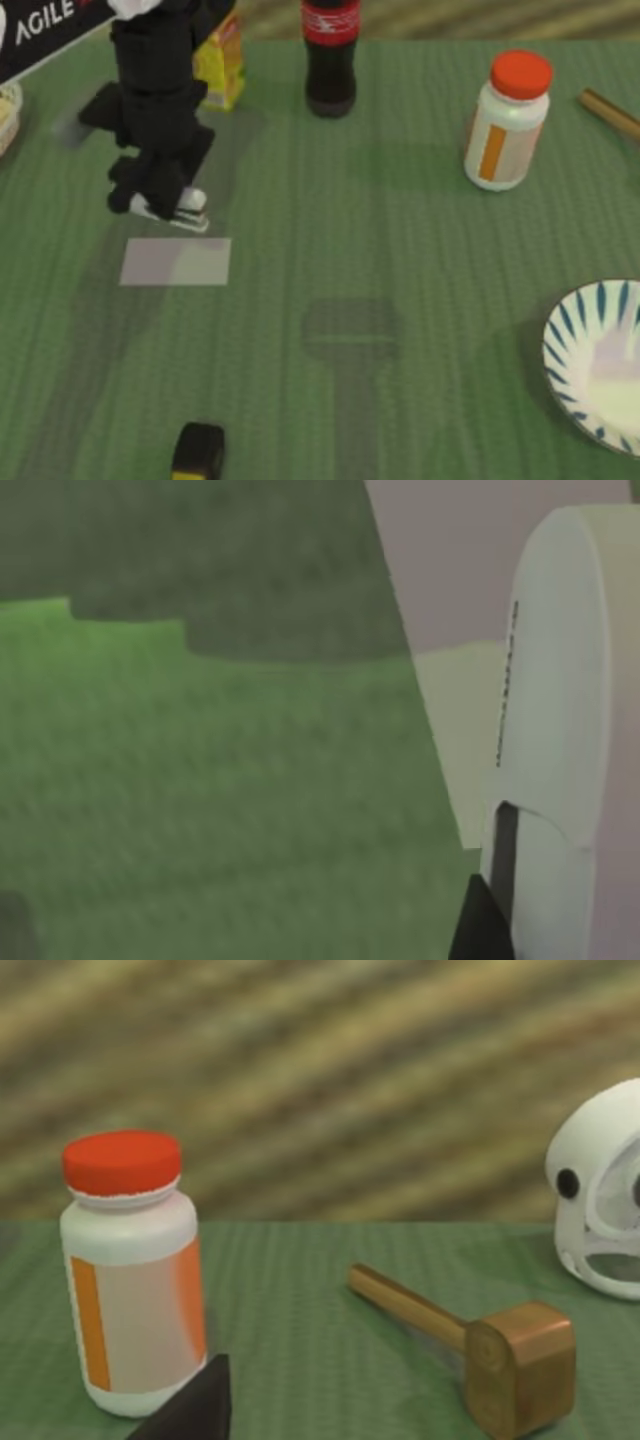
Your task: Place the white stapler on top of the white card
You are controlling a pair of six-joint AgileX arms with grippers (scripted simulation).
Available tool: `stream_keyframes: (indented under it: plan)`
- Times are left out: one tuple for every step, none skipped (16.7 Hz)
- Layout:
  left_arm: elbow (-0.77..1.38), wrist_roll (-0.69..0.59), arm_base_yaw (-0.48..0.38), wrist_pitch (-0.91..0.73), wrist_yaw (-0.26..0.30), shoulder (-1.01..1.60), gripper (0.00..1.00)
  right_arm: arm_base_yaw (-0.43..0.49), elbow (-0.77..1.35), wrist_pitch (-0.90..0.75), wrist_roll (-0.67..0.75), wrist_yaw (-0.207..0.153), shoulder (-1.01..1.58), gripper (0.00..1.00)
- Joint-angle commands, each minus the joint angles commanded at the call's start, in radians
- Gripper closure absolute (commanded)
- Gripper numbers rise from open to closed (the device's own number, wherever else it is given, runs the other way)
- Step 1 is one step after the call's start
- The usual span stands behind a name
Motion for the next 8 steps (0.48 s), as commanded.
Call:
stream_keyframes:
  plan:
    - [-0.006,-0.071,0.009,0.019,0.01,-0.012,1.0,0.0,0.0,0.0,0.0,0.0,0.0,0.0]
    - [-0.01,-0.132,0.017,0.036,0.02,-0.023,1.0,0.0,0.0,0.0,0.0,0.0,0.0,0.0]
    - [-0.014,-0.184,0.024,0.052,0.029,-0.032,1.0,0.0,0.0,0.0,0.0,0.0,0.0,0.0]
    - [-0.017,-0.224,0.03,0.065,0.036,-0.04,1.0,0.0,0.0,0.0,0.0,0.0,0.0,0.0]
    - [-0.019,-0.252,0.034,0.074,0.041,-0.046,1.0,0.0,0.0,0.0,0.0,0.0,0.0,0.0]
    - [-0.02,-0.27,0.037,0.081,0.045,-0.049,1.0,0.0,0.0,0.0,0.0,0.0,0.0,0.0]
    - [-0.021,-0.279,0.038,0.083,0.046,-0.051,1.0,0.0,0.0,0.0,0.0,0.0,0.0,0.0]
    - [-0.021,-0.279,0.038,0.083,0.046,-0.051,1.0,0.0,0.0,0.0,0.0,0.0,0.0,0.0]
